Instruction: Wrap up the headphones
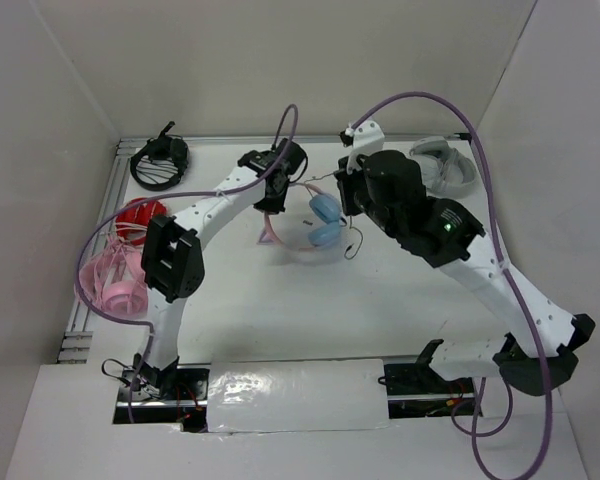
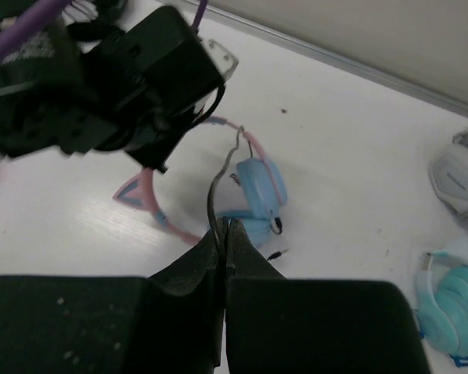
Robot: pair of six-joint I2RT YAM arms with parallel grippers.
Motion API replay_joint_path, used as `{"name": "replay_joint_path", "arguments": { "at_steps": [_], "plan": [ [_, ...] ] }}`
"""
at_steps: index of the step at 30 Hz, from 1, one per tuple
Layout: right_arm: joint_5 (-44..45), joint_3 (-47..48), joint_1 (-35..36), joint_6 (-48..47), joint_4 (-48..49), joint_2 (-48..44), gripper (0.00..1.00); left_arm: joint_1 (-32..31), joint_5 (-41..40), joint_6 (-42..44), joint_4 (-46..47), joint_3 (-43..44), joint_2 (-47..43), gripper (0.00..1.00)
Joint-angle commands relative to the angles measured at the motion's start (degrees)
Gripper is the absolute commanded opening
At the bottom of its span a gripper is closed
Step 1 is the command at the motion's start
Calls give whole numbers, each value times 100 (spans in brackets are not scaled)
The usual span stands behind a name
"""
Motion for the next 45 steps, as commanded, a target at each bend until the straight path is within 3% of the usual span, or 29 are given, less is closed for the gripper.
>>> {"name": "replay_joint_path", "arguments": {
  "at_steps": [1,5,7,12,17,23,28,37,45],
  "plan": [
    [-241,-209,452,-190,39,-417,0,270,-237,-640,-396,445,5,0],
    [-687,-727,840,-251,284,-786,0,630,-202,-1089,-520,638,-108,0],
    [-1347,-1131,954,-269,548,-944,0,736,-27,-1151,-406,612,-283,0],
    [-1953,-2010,1543,-461,1199,-1121,0,1000,623,-1125,86,699,-574,0],
    [-2148,-2957,1676,-392,1742,-1033,0,1543,2388,-914,464,1033,-855,0],
    [-2131,-4171,1571,108,2866,-1112,0,2090,4602,-1081,1290,726,-1689,0],
    [-2263,-4945,1166,354,3894,-1121,0,2178,5150,-923,1502,428,-2209,0],
    [-498,-6070,999,635,5714,-1366,3,2065,5766,-721,1958,-328,-3175,0],
    [767,-5923,613,1066,6252,-814,3,1229,5511,-466,2152,-670,-3800,0]
  ]
}}
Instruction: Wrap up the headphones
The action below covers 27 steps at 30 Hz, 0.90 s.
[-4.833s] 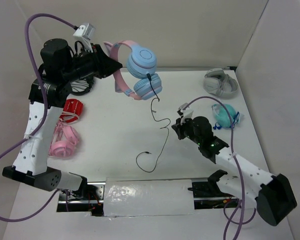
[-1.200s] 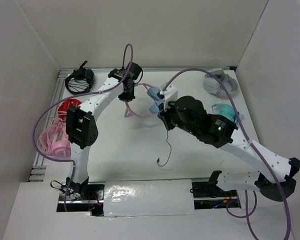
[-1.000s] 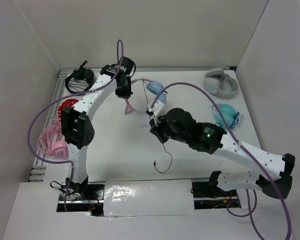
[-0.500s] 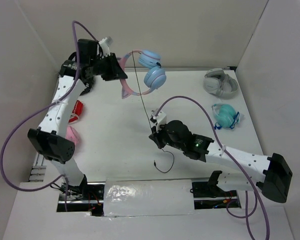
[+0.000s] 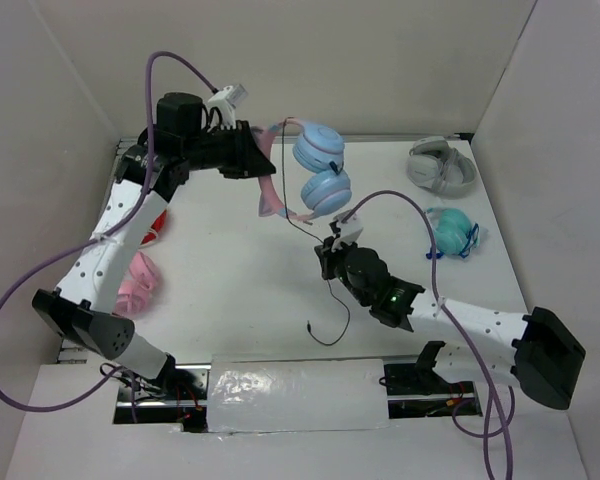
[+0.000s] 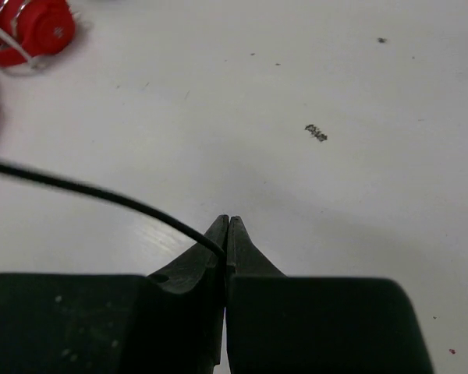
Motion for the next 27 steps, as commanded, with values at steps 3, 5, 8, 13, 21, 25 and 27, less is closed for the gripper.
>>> {"name": "replay_joint_path", "arguments": {
  "at_steps": [3,5,8,13,21,25,27],
  "plan": [
    [1309,165,-361,747,696,396,4,-483,184,127,811,-230,-807,0],
    [1512,25,-616,1195,1038,362,4,-702,-104,215,907,-467,-965,0],
    [1479,-282,-1046,1540,1697,169,4,-1027,-334,373,986,-713,-1088,0],
    [525,-257,-1767,1612,1981,-95,6,-1538,-898,575,1013,-1083,-1080,0],
    [-955,-168,-2348,891,2235,-526,11,-2241,-343,1489,891,-812,-536,0],
    [-1254,-467,-2401,943,3278,-579,15,-2698,-370,1621,697,-215,-219,0],
    [-1176,-503,-2418,1092,3641,-465,19,-2882,-335,1578,575,127,-52,0]
  ]
}}
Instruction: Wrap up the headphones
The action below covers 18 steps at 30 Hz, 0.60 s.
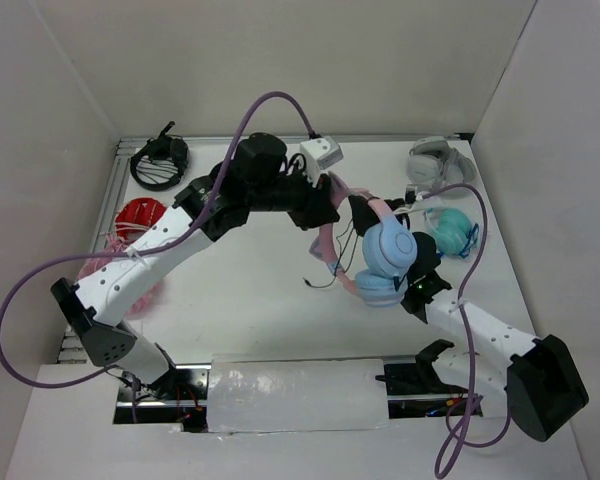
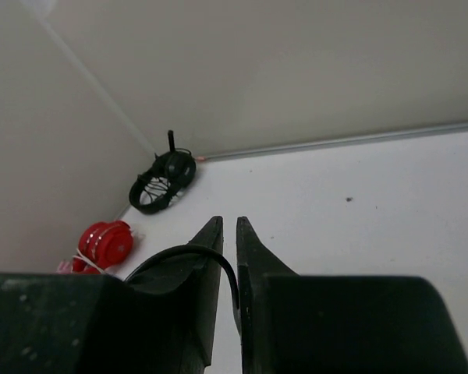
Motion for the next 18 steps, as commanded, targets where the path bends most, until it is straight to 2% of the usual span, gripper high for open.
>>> {"name": "replay_joint_path", "arguments": {
  "at_steps": [1,2,3,8,14,18],
  "plan": [
    [44,-66,-108,161,1422,84,20,-341,638,-57,-204,745,99,0],
    [62,-66,-108,223,1617,145,21,-385,568,-110,-283,877,248,0],
    [53,-14,-99,267,1845,302,29,-490,472,-127,-467,1165,328,0],
    [255,381,-99,505,2277,874,34,-780,270,-198,-864,1809,636,0],
    [290,961,-187,487,2286,1393,35,-974,-48,-224,-987,1871,487,0],
    [369,1164,-441,794,2646,1692,37,-1010,-13,-233,-987,1634,224,0]
  ]
}}
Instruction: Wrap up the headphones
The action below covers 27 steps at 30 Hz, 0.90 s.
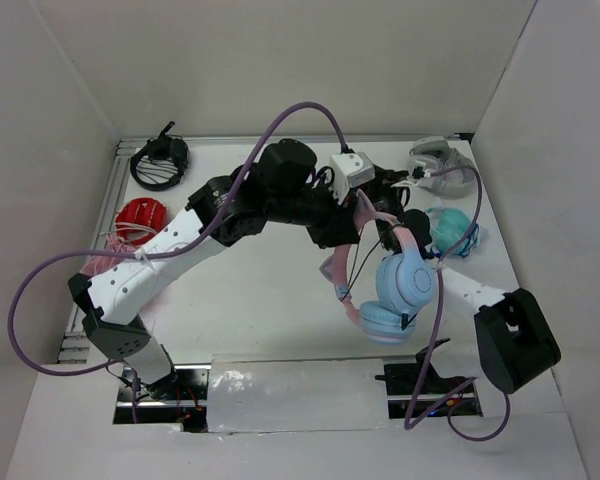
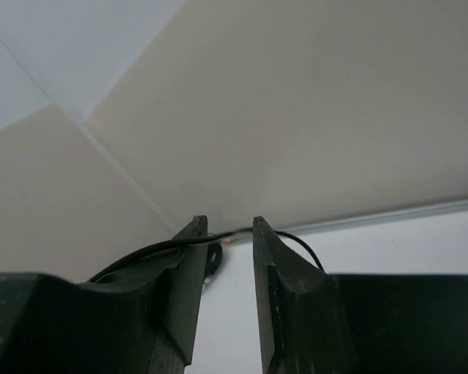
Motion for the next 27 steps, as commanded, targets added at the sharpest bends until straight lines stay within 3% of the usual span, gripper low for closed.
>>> {"name": "replay_joint_path", "arguments": {
  "at_steps": [1,4,7,9,11,15,17,20,27],
  "plan": [
    [112,404,-328,283,867,282,37,-55,93,-270,211,-33,-483,0],
    [-353,632,-522,530,1201,520,31,-72,-109,-305,158,-165,-597,0],
    [-636,852,-602,355,1168,574,9,-72,-459,-314,219,-524,-711,0],
    [-803,1071,-637,-162,669,382,2,-55,-803,-314,307,-919,-843,0],
    [-969,1221,-672,-680,-137,197,0,-20,-1234,-323,334,-1045,-853,0],
    [-1199,1554,-839,-1543,-1142,-295,0,209,-1304,-297,430,-1447,-765,0],
    [-1190,1757,-1014,-1606,-1881,-445,0,226,-1760,-507,404,-1624,-677,0],
    [-1444,1934,-1216,-1807,-2382,-813,0,244,-1771,-630,527,-2133,-598,0],
    [-1445,2373,-1235,-2185,-3718,-1263,0,569,-2220,-1061,395,-2223,-211,0]
  ]
}}
